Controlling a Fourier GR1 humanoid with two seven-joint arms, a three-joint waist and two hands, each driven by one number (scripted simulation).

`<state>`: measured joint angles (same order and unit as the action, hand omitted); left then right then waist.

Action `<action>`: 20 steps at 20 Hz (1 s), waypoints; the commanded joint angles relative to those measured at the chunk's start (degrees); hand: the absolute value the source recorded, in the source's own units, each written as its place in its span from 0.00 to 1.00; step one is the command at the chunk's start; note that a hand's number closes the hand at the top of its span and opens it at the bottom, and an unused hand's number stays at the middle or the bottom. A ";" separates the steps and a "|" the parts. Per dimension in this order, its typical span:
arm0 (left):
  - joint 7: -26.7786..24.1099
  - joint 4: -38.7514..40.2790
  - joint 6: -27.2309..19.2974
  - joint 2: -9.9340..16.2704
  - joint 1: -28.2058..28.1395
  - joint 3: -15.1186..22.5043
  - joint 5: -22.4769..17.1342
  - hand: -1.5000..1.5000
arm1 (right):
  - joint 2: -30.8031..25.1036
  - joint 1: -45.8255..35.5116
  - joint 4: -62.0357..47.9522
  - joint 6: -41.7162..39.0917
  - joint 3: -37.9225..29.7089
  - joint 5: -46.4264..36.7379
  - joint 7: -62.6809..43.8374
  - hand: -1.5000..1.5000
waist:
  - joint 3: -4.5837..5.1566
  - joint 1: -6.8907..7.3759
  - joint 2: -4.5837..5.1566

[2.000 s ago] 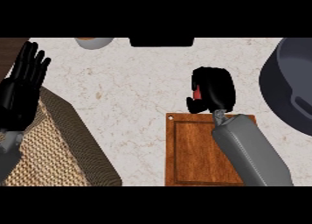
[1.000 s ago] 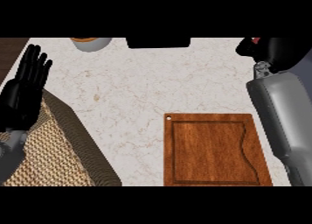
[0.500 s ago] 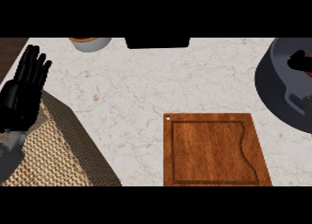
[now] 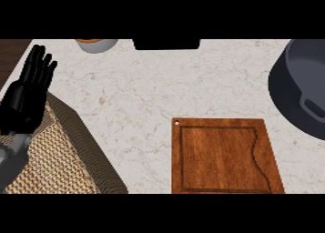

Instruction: Pick the bell pepper from the cutting board and place it in the pot

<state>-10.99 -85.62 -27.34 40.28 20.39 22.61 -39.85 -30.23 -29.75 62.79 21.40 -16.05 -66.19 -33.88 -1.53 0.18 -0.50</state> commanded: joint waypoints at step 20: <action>0.58 -0.63 -0.53 -2.03 -0.35 -0.84 -2.29 0.50 | 0.28 -6.80 -24.17 4.93 -15.98 26.68 34.38 0.00 | 1.38 0.94 0.69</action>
<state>-10.91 -84.95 -27.21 40.64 21.67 23.17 -41.03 -31.34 -35.96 39.16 22.85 -28.71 -44.30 -5.49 -0.88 0.94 -0.89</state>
